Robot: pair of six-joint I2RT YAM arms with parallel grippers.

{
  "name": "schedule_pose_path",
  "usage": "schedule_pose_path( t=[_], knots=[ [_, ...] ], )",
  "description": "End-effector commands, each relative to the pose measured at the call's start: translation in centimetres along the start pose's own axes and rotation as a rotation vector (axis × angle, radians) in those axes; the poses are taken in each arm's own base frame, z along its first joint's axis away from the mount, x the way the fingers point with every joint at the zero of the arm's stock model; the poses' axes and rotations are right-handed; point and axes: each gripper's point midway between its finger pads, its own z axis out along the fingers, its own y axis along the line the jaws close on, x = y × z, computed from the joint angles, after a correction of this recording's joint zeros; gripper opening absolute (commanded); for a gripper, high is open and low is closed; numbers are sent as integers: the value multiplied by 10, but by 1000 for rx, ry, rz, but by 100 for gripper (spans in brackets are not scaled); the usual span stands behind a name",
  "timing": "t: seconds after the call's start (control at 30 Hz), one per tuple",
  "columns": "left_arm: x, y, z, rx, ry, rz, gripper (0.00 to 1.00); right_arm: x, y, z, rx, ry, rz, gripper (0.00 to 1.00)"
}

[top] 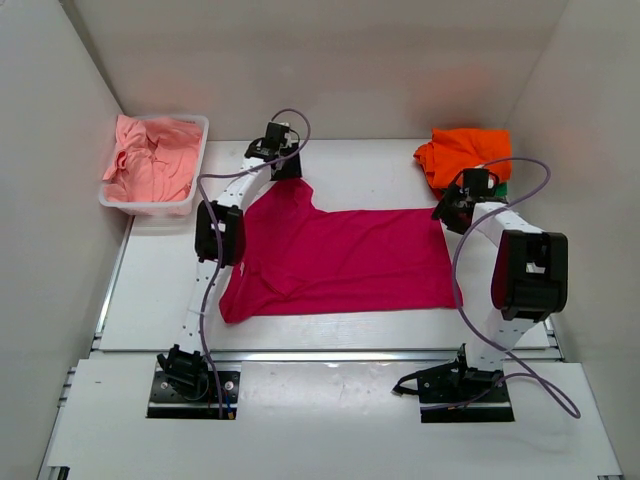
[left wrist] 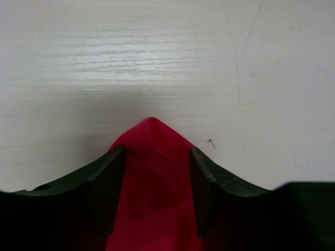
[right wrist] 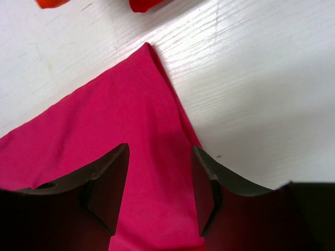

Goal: Fold and stack the t-shirts
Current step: Grap the side of the flattened tshirt furthest away from the robot with both arms

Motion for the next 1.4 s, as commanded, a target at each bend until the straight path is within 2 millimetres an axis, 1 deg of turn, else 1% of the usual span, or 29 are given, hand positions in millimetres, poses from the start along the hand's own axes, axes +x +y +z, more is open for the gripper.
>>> schedule_pose_path(
  t=[0.0,0.03,0.07,0.1,0.17,0.23,0.4,0.47,0.53,0.57,0.63,0.67,0.73,0.77,0.8,0.83,0.9,0.93,1.0,1.03,1.07,1.1,1.13,1.17,1.2,1.23,1.27,1.33,1.37],
  knots=[
    [-4,4,-4,18,9,-29,60,-36,8,5,4,-98,12,49],
    [-3,6,-4,15,15,-31,55,-36,7,7,11,-100,4,49],
    [-5,6,-5,13,12,-29,41,-34,9,11,14,-95,4,50],
    [-6,8,-4,16,12,-31,35,-36,9,15,32,-100,-7,50],
    [-4,2,-5,20,15,-26,11,-41,10,19,52,-110,-7,53],
    [0,2,-6,24,30,-21,0,-43,13,28,72,-118,-18,55],
    [4,6,-9,25,51,-17,0,-42,15,45,115,-98,-13,59],
    [3,0,-13,46,57,-12,0,-42,19,49,140,-95,-8,59],
    [-2,0,-18,65,51,-15,0,-39,14,59,172,-77,-6,59],
    [-2,-1,-20,70,56,-21,0,-42,16,58,175,-71,1,60],
    [-8,-8,-29,94,50,-16,0,-40,14,66,194,-53,7,58],
    [-13,-3,-33,85,40,-20,0,-40,16,68,192,-46,1,50],
    [-16,-7,-40,96,36,-14,0,-40,16,71,198,-42,9,33],
    [-17,-10,-44,103,33,-13,0,-41,17,71,199,-42,7,13],
    [-17,-5,-47,91,37,-16,0,-42,16,69,202,-41,2,3],
    [-22,-7,-54,101,27,-14,0,-46,18,67,191,-54,0,0],
    [-29,-2,-59,101,11,-18,0,-43,28,66,172,-60,-35,0],
    [-31,-1,-64,100,9,-23,0,-53,33,61,150,-85,-45,0],
    [-36,3,-75,95,5,-25,0,-49,31,59,140,-78,-64,0],
    [-37,3,-82,95,7,-27,0,-56,37,55,111,-102,-68,0],
    [-31,11,-92,83,23,-16,0,-55,39,50,70,-116,-91,1],
    [-37,12,-98,88,2,-24,0,-49,35,52,71,-107,-96,0],
    [-30,14,-106,89,15,-29,0,-51,41,49,42,-116,-98,0],
    [-19,18,-105,88,29,-36,0,-51,43,46,26,-118,-106,0],
    [-35,16,-123,105,-28,-37,0,-49,44,45,15,-112,-105,0],
    [-30,19,-136,110,-27,-47,0,-49,47,43,-3,-114,-107,0],
    [-27,23,-144,108,-40,-54,0,-51,38,42,2,-110,-95,0],
    [-22,27,-160,119,-45,-65,0,-51,38,37,-13,-113,-102,0],
    [-14,29,-168,116,-37,-70,0,-49,40,33,-23,-118,-113,0]
  ],
)
